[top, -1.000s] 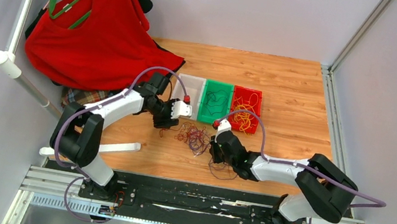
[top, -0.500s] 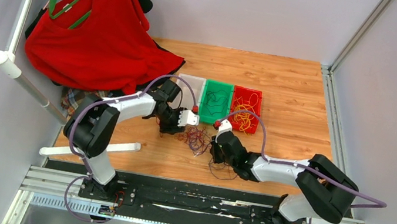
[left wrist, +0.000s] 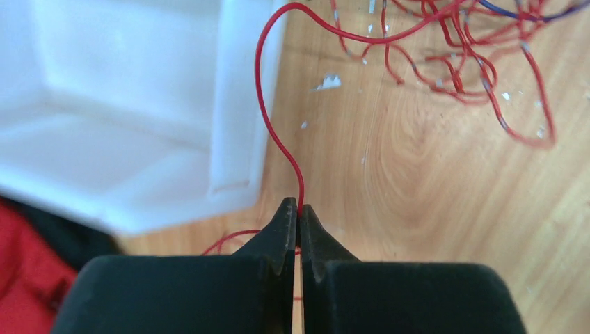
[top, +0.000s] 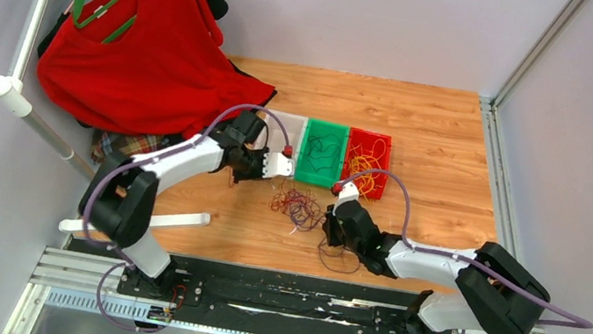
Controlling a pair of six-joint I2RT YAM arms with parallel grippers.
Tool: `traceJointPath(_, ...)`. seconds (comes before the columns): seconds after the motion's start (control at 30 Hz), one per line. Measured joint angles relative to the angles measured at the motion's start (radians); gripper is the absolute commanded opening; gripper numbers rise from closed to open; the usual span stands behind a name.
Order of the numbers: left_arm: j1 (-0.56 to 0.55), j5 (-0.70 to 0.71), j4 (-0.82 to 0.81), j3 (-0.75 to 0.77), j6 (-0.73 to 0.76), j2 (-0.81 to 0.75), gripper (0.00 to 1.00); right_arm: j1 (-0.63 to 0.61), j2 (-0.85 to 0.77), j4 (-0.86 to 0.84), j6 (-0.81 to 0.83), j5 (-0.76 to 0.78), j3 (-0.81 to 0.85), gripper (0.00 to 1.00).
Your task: Untangle the cables
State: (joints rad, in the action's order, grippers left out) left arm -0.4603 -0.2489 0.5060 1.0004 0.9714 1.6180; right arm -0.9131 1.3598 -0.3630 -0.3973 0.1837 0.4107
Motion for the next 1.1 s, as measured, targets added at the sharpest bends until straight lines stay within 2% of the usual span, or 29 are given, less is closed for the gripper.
traceJointPath(0.17,0.005,0.011,0.133,0.068,-0.008,-0.198,0.01,0.012,-0.035,0.002,-0.003,0.002,-0.026,0.01)
traceJointPath(0.37,0.005,0.057,0.269,0.246,-0.019,-0.396,0.0,0.017,-0.071,0.006,-0.011,0.021,-0.051,0.01)
traceJointPath(0.5,0.005,0.093,0.314,0.391,-0.04,-0.476,0.01,0.018,-0.089,0.018,-0.021,0.034,-0.073,0.02)
traceJointPath(0.53,0.005,0.096,0.316,0.436,-0.051,-0.489,0.01,0.018,-0.1,0.029,-0.023,0.037,-0.075,0.09)
traceJointPath(0.67,0.005,0.071,0.316,0.58,-0.116,-0.527,0.0,0.018,-0.223,0.103,-0.018,0.055,-0.073,0.47)
traceJointPath(0.73,0.005,0.034,0.315,0.621,-0.153,-0.545,0.0,0.015,-0.311,0.143,-0.009,0.062,-0.054,0.57)
traceJointPath(0.9,-0.01,-0.056,0.329,0.638,-0.228,-0.581,0.01,-0.032,-0.416,0.211,0.05,0.08,0.15,0.61)
traceJointPath(1.1,-0.015,-0.104,0.368,0.638,-0.268,-0.574,0.0,-0.183,-0.343,0.184,0.155,0.076,0.404,0.63)
